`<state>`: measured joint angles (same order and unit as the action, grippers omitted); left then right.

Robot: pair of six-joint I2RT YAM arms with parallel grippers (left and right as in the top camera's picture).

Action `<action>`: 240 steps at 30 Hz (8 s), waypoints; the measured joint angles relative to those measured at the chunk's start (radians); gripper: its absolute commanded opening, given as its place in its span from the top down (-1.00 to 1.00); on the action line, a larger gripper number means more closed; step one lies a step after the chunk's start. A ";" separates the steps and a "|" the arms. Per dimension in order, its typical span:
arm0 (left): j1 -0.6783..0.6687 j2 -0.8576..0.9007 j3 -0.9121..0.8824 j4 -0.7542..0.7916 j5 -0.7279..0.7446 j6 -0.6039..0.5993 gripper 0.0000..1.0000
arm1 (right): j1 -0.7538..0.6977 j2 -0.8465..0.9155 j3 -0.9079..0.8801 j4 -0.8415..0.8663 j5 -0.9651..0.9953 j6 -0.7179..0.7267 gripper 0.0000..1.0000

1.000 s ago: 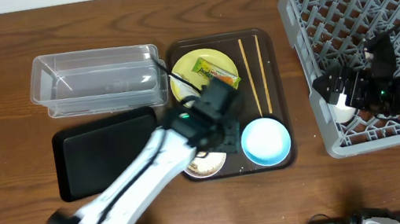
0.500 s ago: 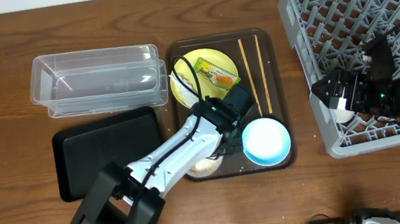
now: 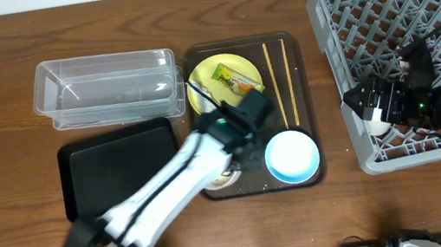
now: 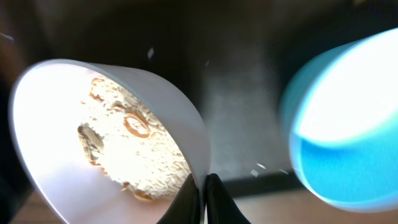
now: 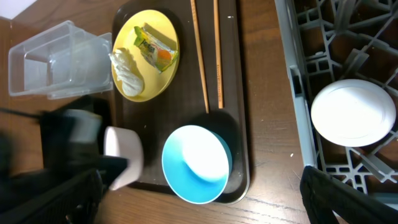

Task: Sort waste into correct bins and load items into the dishwasher rack
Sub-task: 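Tip the pink bowl over the black tray to dump the rice, then set the empty pink bowl back on the brown tray, then grasp the Pandan snack wrapper on the yellow plate, left gripper, then drop the snack wrapper into the clear plastic bin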

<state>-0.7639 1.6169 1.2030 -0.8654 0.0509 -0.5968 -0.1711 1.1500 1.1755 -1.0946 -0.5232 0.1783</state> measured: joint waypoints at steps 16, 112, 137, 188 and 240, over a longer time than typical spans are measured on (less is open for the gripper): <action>0.745 -0.249 -0.076 -0.076 0.678 0.377 0.88 | 0.000 0.000 0.000 0.000 0.000 0.000 -0.99; 0.023 -0.130 -0.323 0.404 0.089 0.163 0.26 | 0.000 0.000 0.000 0.021 0.000 0.000 -0.98; 0.217 0.251 0.056 0.616 0.055 0.241 -0.40 | 0.000 0.000 0.000 0.028 0.000 0.000 -0.99; 0.225 0.438 0.118 0.664 0.137 -0.151 0.21 | 0.000 0.000 0.000 0.000 0.000 0.000 -0.98; 0.590 0.066 0.162 0.251 0.142 0.072 -0.08 | 0.000 0.000 0.001 -0.023 0.000 0.000 -0.98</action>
<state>-0.1738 1.6825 1.3647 -0.6147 0.1932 -0.5247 -0.1711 1.1500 1.1763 -1.1179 -0.5228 0.1780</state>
